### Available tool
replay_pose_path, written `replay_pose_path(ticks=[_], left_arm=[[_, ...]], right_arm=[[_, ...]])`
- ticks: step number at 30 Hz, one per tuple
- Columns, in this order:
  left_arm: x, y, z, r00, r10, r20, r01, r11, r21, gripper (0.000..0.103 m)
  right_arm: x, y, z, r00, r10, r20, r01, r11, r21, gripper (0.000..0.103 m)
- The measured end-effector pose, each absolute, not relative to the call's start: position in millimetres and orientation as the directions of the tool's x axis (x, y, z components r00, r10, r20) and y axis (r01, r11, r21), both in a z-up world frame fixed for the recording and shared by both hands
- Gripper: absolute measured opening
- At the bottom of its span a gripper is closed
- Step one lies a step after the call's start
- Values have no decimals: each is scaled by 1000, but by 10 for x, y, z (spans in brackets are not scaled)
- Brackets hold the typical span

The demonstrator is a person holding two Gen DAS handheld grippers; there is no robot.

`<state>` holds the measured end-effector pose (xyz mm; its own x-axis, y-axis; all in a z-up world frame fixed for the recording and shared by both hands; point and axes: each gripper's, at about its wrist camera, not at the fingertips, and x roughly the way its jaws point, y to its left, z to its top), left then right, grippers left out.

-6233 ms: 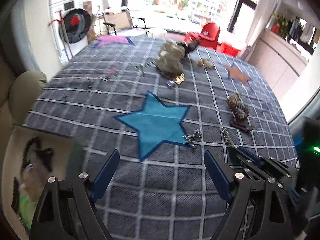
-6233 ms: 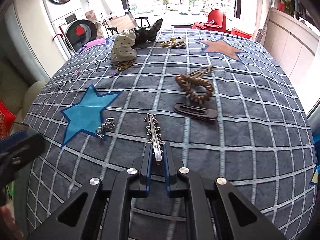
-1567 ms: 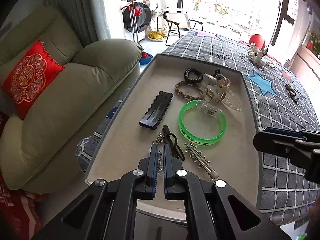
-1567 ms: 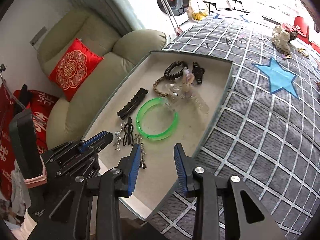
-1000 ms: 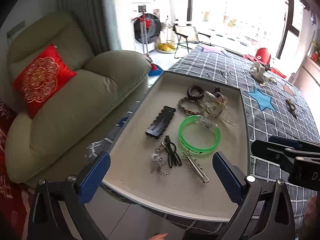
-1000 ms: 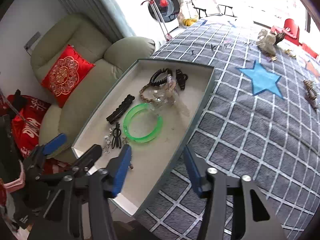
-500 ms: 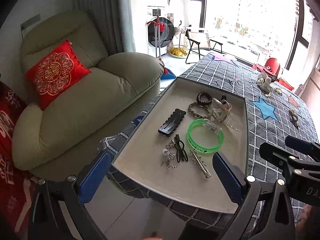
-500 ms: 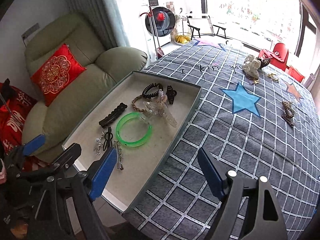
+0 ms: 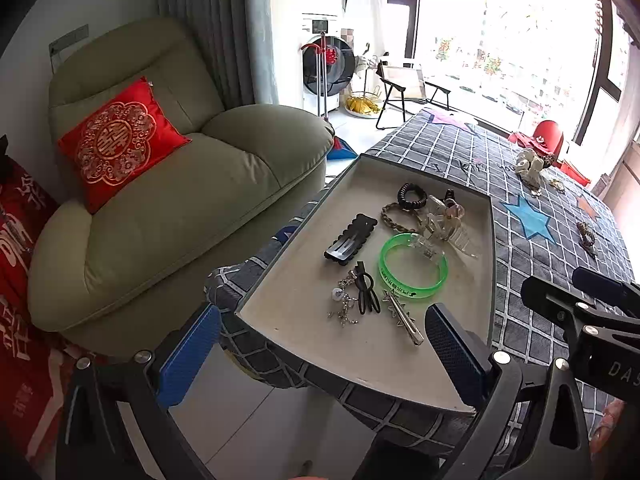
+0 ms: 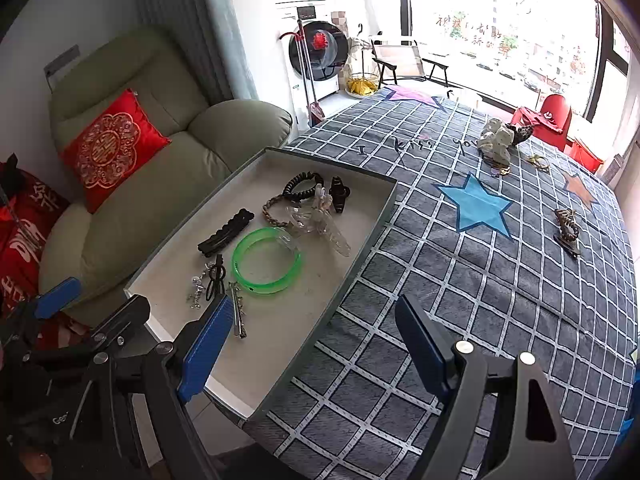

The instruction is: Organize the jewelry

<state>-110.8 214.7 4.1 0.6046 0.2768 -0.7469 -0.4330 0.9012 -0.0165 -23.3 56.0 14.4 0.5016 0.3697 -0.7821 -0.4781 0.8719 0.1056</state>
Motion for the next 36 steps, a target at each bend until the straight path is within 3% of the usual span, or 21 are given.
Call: replay_pose_path(ticks=[36], left_arm=[[-1169,2158,-8,592,282,-755,-440,898,-9,103]], right_arm=[[-239,497,151,516,358,-778,-458,883,103,85]])
